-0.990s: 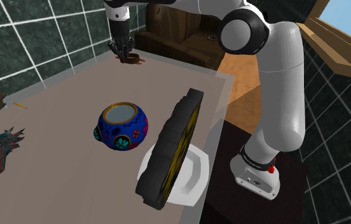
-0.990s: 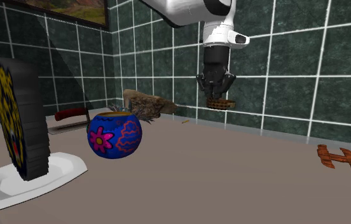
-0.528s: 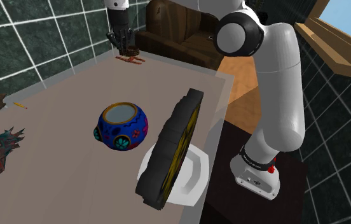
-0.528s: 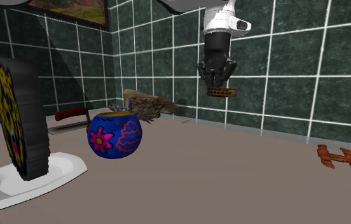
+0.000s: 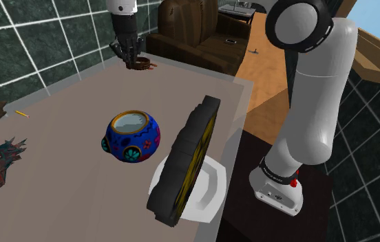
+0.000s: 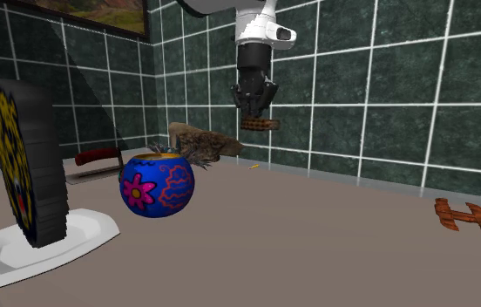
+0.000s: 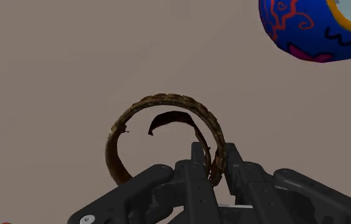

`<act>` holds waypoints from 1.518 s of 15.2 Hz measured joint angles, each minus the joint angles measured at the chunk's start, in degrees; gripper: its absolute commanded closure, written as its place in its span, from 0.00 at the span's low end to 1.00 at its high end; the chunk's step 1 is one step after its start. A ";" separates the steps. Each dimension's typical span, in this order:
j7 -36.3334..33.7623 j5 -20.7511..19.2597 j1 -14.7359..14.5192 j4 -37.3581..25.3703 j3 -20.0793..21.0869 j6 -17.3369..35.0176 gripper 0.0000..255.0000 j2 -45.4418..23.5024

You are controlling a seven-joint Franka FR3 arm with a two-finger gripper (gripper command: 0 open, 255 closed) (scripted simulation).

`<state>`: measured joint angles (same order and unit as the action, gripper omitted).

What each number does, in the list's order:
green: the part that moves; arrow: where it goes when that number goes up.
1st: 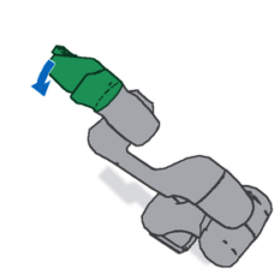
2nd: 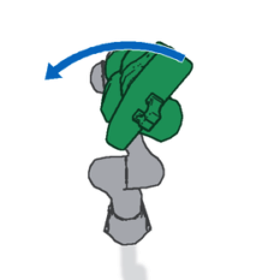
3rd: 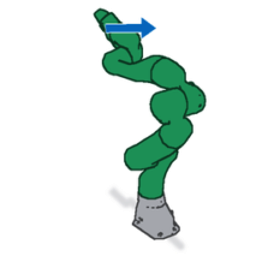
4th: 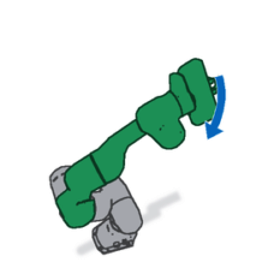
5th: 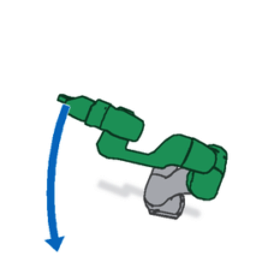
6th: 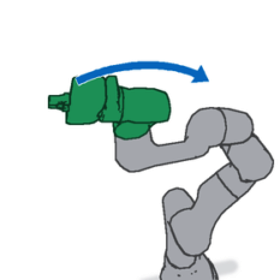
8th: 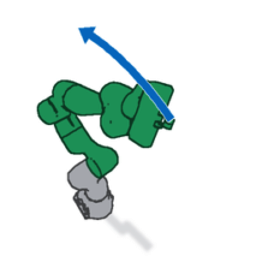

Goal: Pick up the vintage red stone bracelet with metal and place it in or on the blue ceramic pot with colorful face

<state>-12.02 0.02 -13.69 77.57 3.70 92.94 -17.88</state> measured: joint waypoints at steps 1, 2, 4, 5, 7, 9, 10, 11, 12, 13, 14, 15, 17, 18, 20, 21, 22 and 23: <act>-0.81 0.01 -0.52 1.36 0.30 0.46 1.00 0.93; -1.83 0.06 -1.15 3.68 0.67 1.25 1.00 2.45; -3.81 0.10 -2.37 6.23 1.43 1.99 1.00 4.28; -5.16 0.14 -3.19 7.72 1.96 2.40 1.00 5.40; -7.53 0.28 -4.58 10.97 2.94 3.49 1.00 7.63; -9.65 0.47 -5.78 13.54 3.86 3.94 1.00 9.79; -10.60 0.58 -6.30 14.61 4.28 4.13 1.00 10.69; -11.93 0.66 -7.06 15.56 4.88 4.52 1.00 11.30; -12.91 0.74 -7.60 16.70 5.34 5.07 1.00 11.92; -14.25 0.78 -8.34 17.06 5.95 5.10 1.00 12.27; -15.35 0.97 -8.93 18.36 6.46 5.37 1.00 13.33; -16.73 1.01 -9.68 18.53 7.11 5.30 1.00 13.62; -19.02 1.25 -10.90 20.04 8.20 5.81 1.00 14.69; -20.46 1.31 -11.67 20.21 8.89 5.78 1.00 14.93; -21.54 1.46 -12.24 21.87 9.43 6.90 1.00 15.52; -21.71 1.49 -12.33 22.75 9.51 7.66 1.00 15.64; -21.84 1.47 -12.40 23.33 9.57 8.30 1.00 15.59; -21.85 1.43 -12.41 23.87 9.58 9.00 1.00 15.42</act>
<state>-33.87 1.45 -26.10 101.44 13.29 101.94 -2.46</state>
